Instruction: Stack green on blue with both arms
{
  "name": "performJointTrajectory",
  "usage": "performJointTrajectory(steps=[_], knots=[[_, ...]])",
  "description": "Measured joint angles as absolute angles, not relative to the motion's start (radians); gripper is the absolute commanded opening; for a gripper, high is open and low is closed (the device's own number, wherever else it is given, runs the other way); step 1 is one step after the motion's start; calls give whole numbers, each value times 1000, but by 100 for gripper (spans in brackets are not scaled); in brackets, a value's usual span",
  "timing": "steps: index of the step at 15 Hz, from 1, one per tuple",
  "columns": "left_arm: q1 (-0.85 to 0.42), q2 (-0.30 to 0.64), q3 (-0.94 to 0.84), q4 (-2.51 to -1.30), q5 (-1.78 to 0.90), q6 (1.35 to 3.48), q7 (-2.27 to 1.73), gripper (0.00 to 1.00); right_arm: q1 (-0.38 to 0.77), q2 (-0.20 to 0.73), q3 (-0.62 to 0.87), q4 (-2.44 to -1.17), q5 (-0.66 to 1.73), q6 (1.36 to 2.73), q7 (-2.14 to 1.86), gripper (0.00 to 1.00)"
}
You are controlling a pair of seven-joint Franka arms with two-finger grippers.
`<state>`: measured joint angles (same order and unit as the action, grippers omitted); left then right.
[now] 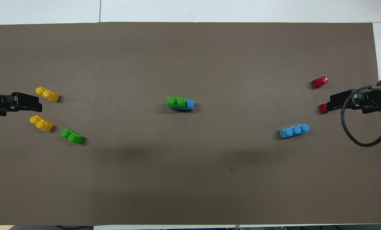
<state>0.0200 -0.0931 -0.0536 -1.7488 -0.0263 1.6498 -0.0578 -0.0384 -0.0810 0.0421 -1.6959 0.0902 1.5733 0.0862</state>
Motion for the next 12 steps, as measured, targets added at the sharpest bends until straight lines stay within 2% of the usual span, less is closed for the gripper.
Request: performJointTrajectory(steps=[4, 12], knots=[[20, -64, -53, -1743, -26, 1652, -58, 100, -36, -81, 31, -1696, 62, 1571, 86, 100], [20, -65, -54, -1706, -26, 1652, -58, 100, -32, -80, 31, -1696, 13, 1568, 86, 100]])
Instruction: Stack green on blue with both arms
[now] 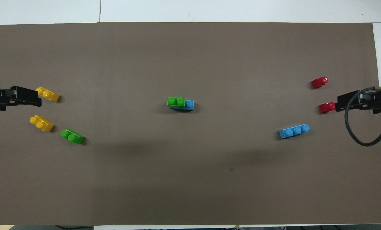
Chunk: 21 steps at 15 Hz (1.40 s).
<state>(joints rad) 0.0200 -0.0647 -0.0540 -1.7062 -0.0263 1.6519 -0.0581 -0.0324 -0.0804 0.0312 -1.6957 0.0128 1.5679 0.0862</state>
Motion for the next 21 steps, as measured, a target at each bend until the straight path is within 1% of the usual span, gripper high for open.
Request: performJointTrajectory(steps=[10, 21], knots=[[20, -65, -56, -1706, -26, 1652, -58, 100, -32, -80, 25, -1695, 8, 1568, 86, 98], [20, -65, -58, -1706, -26, 1652, -58, 100, -27, -80, 27, -1693, -21, 1568, 69, 100]])
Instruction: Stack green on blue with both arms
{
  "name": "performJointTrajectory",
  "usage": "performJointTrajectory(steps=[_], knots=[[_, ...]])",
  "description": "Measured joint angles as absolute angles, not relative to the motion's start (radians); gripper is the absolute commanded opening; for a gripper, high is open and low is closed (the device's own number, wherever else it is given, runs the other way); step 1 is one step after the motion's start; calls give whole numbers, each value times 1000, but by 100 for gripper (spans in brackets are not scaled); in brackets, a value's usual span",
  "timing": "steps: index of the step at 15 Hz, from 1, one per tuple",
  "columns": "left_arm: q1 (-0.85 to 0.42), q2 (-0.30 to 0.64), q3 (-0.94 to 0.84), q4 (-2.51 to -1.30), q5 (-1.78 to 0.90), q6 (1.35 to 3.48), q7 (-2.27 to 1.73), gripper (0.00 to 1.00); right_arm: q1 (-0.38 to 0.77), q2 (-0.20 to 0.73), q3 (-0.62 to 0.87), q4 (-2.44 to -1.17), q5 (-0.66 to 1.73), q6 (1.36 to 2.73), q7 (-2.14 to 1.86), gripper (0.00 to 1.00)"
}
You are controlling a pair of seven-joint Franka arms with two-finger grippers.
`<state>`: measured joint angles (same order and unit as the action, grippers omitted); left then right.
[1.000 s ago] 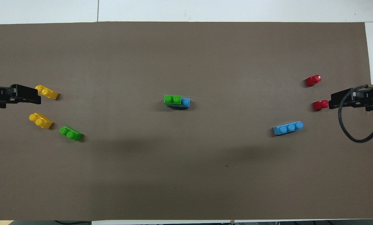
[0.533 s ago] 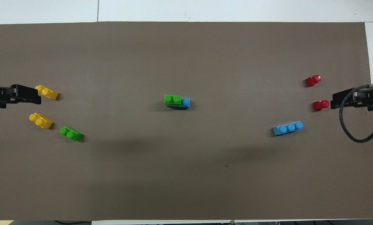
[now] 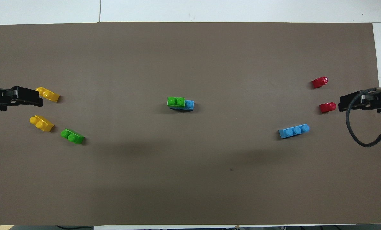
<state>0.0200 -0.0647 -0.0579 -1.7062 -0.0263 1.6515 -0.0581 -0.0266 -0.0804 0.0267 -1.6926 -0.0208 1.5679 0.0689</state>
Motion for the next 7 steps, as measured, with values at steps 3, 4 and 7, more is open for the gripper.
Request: performJointTrajectory(steps=[3, 4, 7], knots=[[20, -65, -58, -1706, -26, 1652, -58, 100, -20, -80, 27, -1692, -21, 1568, 69, 100], [20, -65, -58, -1706, -26, 1652, -58, 100, -19, -80, 27, -1692, -21, 1568, 69, 100], [20, -65, -59, -1706, -26, 1652, -58, 100, -19, -80, 27, -1691, -21, 1568, 69, 100]])
